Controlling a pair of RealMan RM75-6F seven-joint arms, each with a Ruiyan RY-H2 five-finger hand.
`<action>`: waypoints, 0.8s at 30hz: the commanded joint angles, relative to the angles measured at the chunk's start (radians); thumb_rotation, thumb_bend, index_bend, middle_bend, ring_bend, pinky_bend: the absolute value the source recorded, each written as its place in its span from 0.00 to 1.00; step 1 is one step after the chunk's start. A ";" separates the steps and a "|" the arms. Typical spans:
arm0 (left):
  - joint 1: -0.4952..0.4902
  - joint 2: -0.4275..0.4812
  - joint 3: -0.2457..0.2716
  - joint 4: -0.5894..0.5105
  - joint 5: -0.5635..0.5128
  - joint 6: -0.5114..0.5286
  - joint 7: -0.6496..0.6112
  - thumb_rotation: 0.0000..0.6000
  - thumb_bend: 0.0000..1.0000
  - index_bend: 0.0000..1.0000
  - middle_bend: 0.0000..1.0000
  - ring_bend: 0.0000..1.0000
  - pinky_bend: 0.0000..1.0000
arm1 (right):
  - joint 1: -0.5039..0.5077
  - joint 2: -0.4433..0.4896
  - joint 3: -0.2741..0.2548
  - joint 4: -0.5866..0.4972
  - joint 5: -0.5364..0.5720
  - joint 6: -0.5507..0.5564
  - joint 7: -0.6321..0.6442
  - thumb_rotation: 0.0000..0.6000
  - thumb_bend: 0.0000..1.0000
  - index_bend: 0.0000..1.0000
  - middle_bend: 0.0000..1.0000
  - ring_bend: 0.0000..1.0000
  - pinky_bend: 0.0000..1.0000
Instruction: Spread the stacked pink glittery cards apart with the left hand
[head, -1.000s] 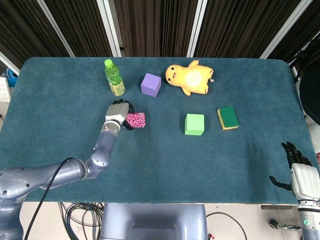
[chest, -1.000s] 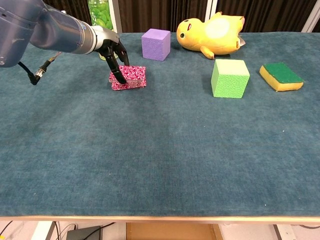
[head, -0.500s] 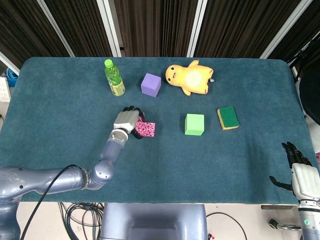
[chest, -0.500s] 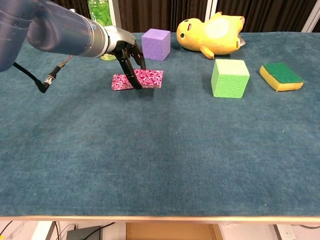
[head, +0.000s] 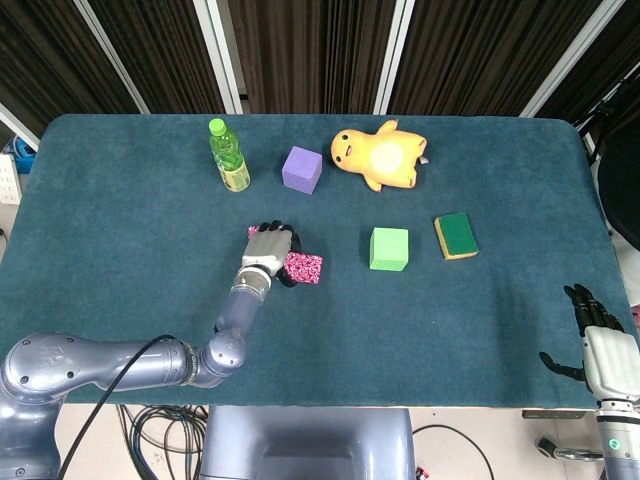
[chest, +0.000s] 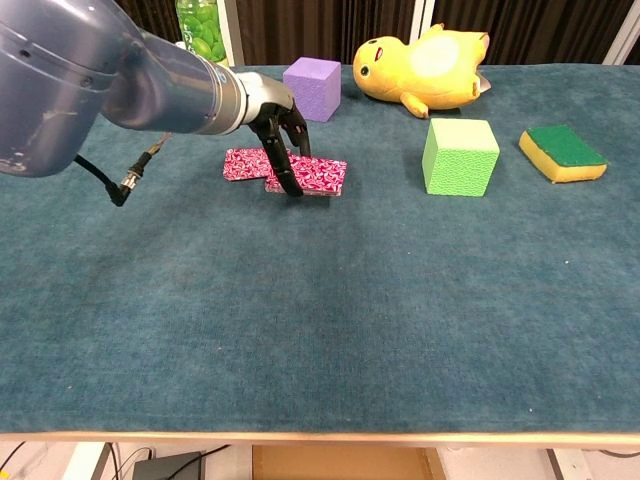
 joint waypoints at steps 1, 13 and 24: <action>-0.005 -0.023 -0.004 0.025 0.004 -0.009 -0.004 1.00 0.22 0.51 0.20 0.05 0.00 | 0.000 0.000 0.000 -0.001 0.001 -0.002 0.000 1.00 0.15 0.08 0.04 0.13 0.23; -0.008 -0.094 -0.013 0.115 0.084 -0.039 -0.039 1.00 0.22 0.51 0.20 0.04 0.00 | 0.002 0.004 0.002 -0.004 0.010 -0.009 0.006 1.00 0.15 0.08 0.05 0.13 0.23; -0.014 -0.129 0.004 0.185 0.125 -0.088 -0.032 1.00 0.20 0.49 0.18 0.01 0.00 | 0.002 0.006 0.003 -0.008 0.016 -0.012 0.011 1.00 0.15 0.08 0.05 0.13 0.23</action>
